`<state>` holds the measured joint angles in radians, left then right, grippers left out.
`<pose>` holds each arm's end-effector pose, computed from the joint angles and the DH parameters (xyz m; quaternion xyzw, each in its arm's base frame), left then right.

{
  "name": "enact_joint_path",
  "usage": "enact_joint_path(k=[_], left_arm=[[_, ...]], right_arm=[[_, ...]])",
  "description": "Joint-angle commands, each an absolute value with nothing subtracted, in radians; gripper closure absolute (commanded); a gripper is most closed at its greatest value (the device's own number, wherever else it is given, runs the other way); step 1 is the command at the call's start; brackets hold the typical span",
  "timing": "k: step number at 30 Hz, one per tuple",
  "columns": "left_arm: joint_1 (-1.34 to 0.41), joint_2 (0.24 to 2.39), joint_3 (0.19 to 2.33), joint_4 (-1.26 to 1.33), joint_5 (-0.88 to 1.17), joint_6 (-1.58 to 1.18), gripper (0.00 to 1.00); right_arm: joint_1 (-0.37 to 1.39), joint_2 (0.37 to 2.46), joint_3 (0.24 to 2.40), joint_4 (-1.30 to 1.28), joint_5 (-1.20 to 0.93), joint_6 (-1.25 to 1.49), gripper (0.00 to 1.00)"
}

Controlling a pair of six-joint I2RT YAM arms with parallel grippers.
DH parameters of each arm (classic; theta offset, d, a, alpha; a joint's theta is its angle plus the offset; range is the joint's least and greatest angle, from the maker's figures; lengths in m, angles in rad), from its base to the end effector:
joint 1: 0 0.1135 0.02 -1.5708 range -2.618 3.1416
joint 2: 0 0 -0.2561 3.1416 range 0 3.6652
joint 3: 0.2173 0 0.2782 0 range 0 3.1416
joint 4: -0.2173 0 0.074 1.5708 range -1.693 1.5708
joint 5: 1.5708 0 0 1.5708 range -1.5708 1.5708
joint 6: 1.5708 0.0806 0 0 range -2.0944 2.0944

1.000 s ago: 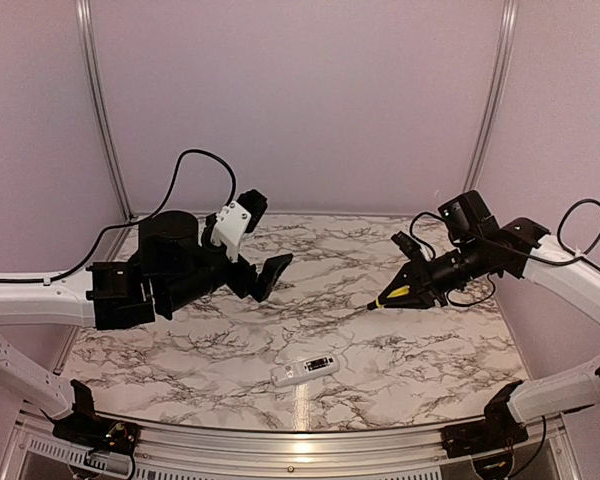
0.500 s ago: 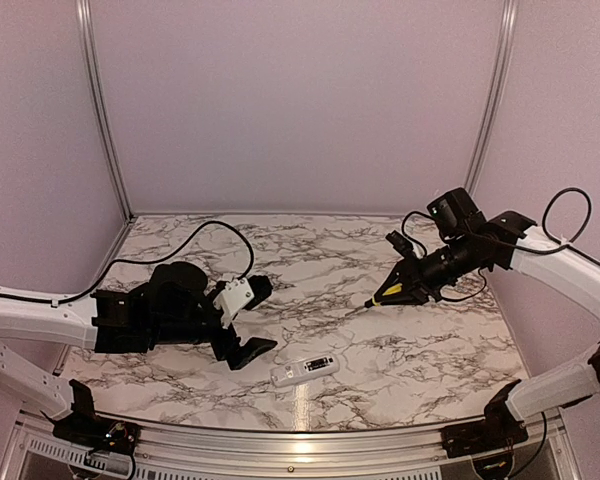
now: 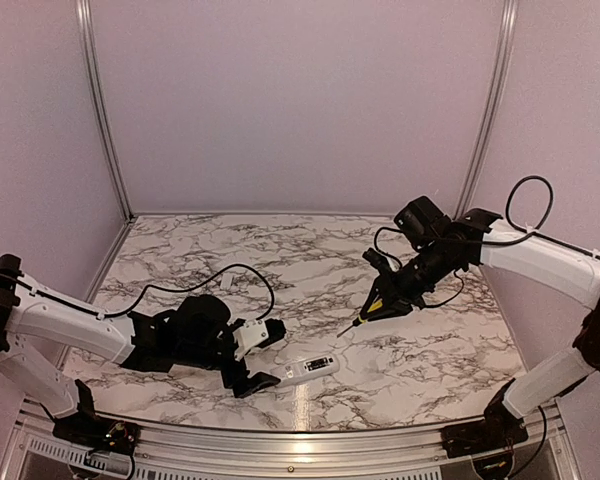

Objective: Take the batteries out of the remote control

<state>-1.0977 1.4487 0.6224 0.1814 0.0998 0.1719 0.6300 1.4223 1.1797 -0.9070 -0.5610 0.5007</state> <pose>0.1479 -0.3065 0.1159 0.5479 0.7063 -0.2391 0.3792 0.2320 0.2222 0.2299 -0.1185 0.9340 0.3362 0.0246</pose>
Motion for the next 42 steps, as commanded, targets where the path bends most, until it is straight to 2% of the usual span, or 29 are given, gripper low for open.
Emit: enact_joint_path(k=[1, 19, 26, 40, 42], left_arm=[[-1.094, 1.508, 0.598, 0.311, 0.135, 0.163, 0.08], [-1.094, 1.710, 0.641, 0.413, 0.149, 0.151, 0.09], [-1.086, 1.764, 0.673, 0.415, 0.142, 0.131, 0.14], [-1.075, 1.845, 0.752, 0.309, 0.189, 0.191, 0.37], [-1.075, 1.852, 0.759, 0.290, 0.197, 0.205, 0.43]], right_arm=[[0.651, 1.451, 1.234, -0.903, -0.533, 0.522, 1.00], [0.673, 1.490, 1.240, -0.881, -0.513, 0.557, 1.00], [0.677, 1.479, 1.231, -0.878, -0.507, 0.569, 1.00], [0.677, 1.469, 1.226, -0.875, -0.502, 0.575, 1.00], [0.679, 1.469, 1.225, -0.874, -0.500, 0.574, 1.00]])
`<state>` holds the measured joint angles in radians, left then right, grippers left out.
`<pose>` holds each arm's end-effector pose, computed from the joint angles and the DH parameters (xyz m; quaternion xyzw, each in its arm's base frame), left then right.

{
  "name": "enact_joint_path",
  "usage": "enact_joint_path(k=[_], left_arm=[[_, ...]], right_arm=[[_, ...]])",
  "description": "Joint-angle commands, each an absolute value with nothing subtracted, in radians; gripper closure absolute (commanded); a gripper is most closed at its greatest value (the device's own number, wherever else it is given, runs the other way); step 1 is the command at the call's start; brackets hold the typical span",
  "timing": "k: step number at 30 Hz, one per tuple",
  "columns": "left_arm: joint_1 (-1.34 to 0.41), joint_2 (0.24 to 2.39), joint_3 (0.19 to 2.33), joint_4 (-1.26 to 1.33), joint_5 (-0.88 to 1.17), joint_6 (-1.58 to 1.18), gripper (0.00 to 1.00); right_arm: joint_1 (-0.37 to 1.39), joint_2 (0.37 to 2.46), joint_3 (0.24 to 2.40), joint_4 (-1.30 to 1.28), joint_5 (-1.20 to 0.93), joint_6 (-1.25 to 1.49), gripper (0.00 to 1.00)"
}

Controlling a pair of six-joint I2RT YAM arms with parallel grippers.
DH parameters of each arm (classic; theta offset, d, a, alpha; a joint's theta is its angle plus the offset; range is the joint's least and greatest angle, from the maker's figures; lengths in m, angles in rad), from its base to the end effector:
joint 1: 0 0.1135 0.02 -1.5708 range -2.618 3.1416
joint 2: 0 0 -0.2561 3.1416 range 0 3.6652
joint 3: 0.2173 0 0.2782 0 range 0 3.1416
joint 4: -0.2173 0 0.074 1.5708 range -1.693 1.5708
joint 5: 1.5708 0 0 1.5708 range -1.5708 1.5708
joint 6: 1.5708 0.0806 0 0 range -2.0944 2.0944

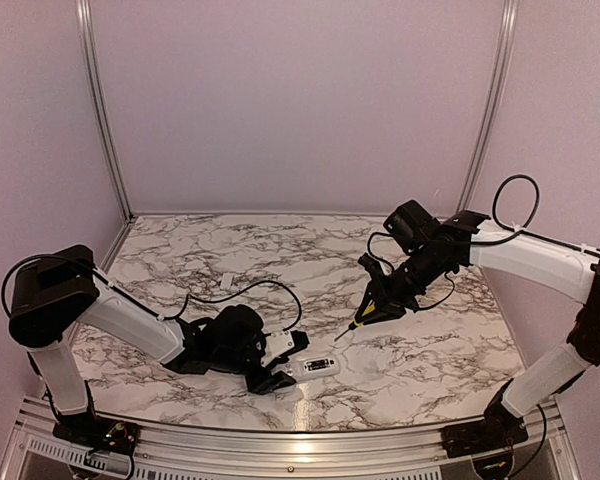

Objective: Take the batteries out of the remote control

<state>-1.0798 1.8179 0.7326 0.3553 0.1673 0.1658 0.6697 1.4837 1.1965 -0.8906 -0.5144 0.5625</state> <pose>0.1658 -0.3386 0.0472 0.5584 0.7190 -0.2479 0.3313 0.2345 0.2362 0.2160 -0.1004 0.9445 0.3127 0.0099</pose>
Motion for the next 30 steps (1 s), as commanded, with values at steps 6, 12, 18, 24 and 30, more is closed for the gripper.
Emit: enact_joint_path(k=[6, 12, 18, 24, 30], left_arm=[[-1.075, 1.851, 0.780, 0.230, 0.213, 0.246, 0.59], [-1.075, 1.819, 0.808, 0.196, 0.171, 0.247, 0.62], [-1.077, 1.811, 0.856, 0.140, 0.128, 0.247, 0.62], [-1.077, 1.823, 0.898, 0.093, 0.118, 0.236, 0.63], [-1.077, 1.826, 0.937, 0.061, 0.108, 0.201, 0.63]], right_arm=[[0.678, 1.467, 1.213, -0.867, -0.496, 0.570, 1.00], [0.682, 1.472, 1.194, -0.872, -0.473, 0.550, 1.00], [0.693, 1.500, 1.203, -0.853, -0.464, 0.538, 1.00], [0.695, 1.520, 1.189, -0.827, -0.455, 0.521, 1.00], [0.695, 1.526, 1.141, -0.790, -0.465, 0.504, 1.00]])
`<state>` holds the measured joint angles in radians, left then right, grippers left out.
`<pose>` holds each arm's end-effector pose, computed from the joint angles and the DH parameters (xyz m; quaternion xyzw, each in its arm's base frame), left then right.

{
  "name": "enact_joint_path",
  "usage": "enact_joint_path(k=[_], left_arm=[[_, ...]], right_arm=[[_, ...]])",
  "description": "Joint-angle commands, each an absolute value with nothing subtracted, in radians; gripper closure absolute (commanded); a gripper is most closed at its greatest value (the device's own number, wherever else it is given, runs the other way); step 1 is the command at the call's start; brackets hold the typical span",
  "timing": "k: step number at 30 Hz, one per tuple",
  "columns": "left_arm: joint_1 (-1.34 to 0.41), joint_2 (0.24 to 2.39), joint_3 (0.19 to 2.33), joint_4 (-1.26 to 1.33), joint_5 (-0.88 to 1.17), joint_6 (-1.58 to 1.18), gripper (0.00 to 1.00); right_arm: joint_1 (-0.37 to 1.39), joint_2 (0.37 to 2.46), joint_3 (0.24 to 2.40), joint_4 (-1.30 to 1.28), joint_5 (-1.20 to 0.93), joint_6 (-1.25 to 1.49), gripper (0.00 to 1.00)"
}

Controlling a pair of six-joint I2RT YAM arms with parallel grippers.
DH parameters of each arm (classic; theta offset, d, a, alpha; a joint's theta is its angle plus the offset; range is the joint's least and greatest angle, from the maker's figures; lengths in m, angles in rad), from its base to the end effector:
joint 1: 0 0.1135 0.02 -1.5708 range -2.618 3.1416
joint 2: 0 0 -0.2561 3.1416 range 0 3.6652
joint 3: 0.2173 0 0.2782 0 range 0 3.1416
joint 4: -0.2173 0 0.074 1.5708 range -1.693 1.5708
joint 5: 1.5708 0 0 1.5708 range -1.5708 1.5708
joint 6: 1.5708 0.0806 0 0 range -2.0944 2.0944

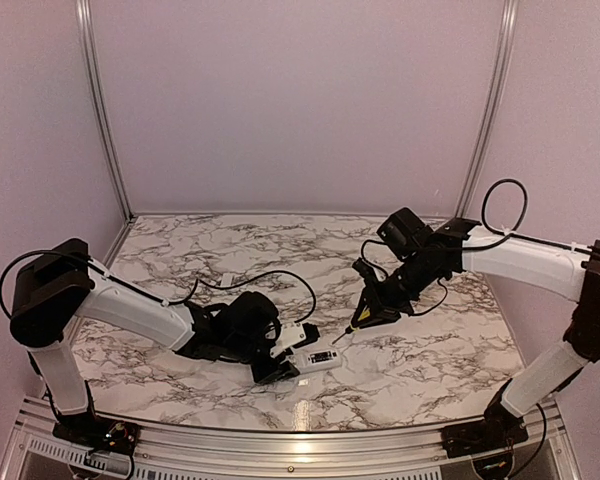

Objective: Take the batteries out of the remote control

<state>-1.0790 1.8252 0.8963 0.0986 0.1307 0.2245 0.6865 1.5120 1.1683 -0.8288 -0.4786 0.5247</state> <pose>0.1791 -0.3567 0.0661 0.5831 0.7252 -0.2050 0.3034 0.2374 0.2426 0.1999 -0.1237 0.9454 0.3004 0.0258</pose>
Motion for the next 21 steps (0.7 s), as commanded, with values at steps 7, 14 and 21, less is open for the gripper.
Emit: enact_joint_path(k=[7, 14, 21], left_arm=[[-1.078, 1.834, 0.964, 0.040, 0.101, 0.179, 0.64], [-1.081, 1.849, 0.969, 0.027, 0.094, 0.183, 0.65], [-1.083, 1.878, 0.971, 0.036, 0.094, 0.189, 0.66]], right_arm=[[0.695, 1.536, 1.110, -0.752, -0.475, 0.495, 1.00], [0.695, 1.546, 1.104, -0.721, -0.464, 0.498, 1.00], [0.695, 1.574, 1.103, -0.716, -0.452, 0.496, 1.00]])
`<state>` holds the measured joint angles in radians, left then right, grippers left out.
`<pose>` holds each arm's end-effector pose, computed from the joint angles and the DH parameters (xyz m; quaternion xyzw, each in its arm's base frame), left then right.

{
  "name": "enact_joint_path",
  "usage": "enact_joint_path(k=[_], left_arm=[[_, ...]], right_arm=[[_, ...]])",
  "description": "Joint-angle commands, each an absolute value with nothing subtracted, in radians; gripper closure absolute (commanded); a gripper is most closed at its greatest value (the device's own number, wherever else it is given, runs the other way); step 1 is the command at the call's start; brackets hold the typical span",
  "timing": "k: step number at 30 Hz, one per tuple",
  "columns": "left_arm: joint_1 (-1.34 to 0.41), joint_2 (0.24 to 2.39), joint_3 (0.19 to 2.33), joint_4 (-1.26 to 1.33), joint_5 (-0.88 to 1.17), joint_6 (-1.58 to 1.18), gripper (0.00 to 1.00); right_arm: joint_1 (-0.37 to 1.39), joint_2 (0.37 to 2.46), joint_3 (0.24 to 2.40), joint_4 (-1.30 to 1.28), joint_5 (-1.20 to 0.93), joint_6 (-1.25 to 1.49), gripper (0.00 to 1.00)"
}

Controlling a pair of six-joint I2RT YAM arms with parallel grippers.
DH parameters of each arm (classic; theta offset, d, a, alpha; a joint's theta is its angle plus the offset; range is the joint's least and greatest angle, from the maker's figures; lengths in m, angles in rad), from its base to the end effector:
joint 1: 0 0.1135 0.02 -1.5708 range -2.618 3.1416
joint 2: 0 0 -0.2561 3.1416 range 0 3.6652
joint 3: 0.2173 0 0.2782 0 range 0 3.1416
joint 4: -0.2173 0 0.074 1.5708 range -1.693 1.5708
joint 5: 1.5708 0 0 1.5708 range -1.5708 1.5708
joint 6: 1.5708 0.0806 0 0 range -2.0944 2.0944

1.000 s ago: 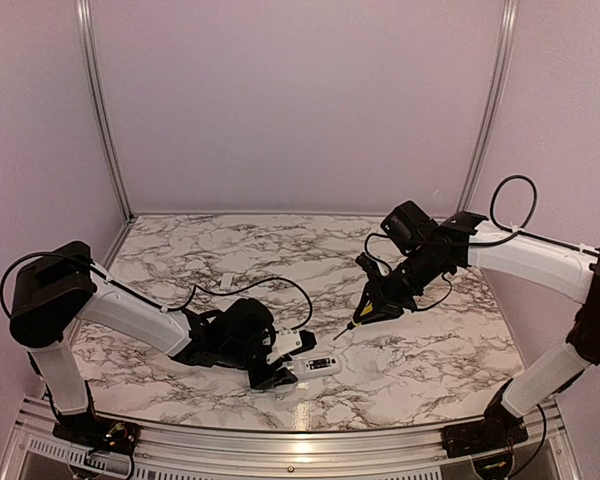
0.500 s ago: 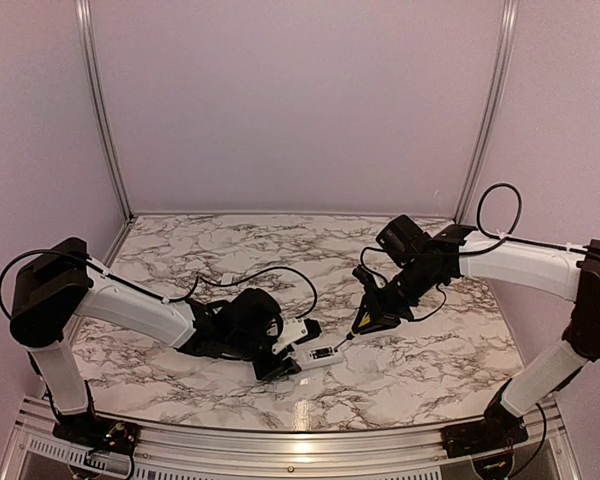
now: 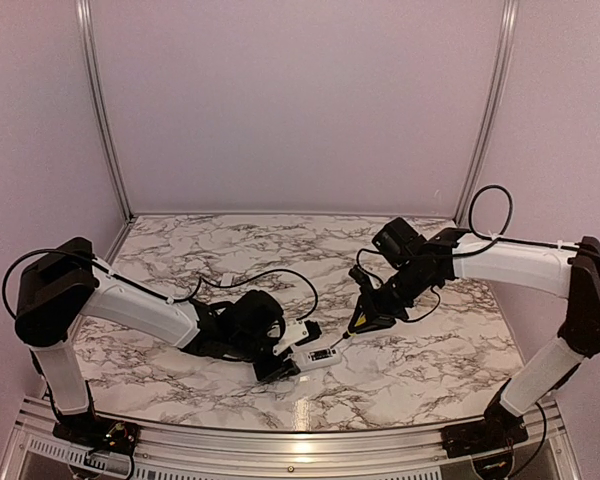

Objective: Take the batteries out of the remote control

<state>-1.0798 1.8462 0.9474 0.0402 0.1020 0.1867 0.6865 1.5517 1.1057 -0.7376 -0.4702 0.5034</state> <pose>0.1844 -0.3623 0.0680 0.5683 0.7440 -0.1935 0.2934 0.2407 0.2445 0.1714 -0.1319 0.9462 0.2942 0.0268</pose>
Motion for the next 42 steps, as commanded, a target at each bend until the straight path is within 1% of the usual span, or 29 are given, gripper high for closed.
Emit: enact_joint_path(k=[1, 19, 42], left_arm=[[-1.083, 1.881, 0.972, 0.037, 0.097, 0.193, 0.66], [-1.083, 1.905, 0.948, 0.051, 0.109, 0.203, 0.67], [-1.083, 1.911, 0.946, 0.042, 0.110, 0.203, 0.69]], right_arm=[[0.695, 1.578, 1.106, -0.716, -0.452, 0.495, 1.00], [0.694, 1.625, 1.132, -0.707, -0.457, 0.482, 1.00], [0.695, 1.647, 1.093, -0.643, -0.469, 0.460, 1.00]])
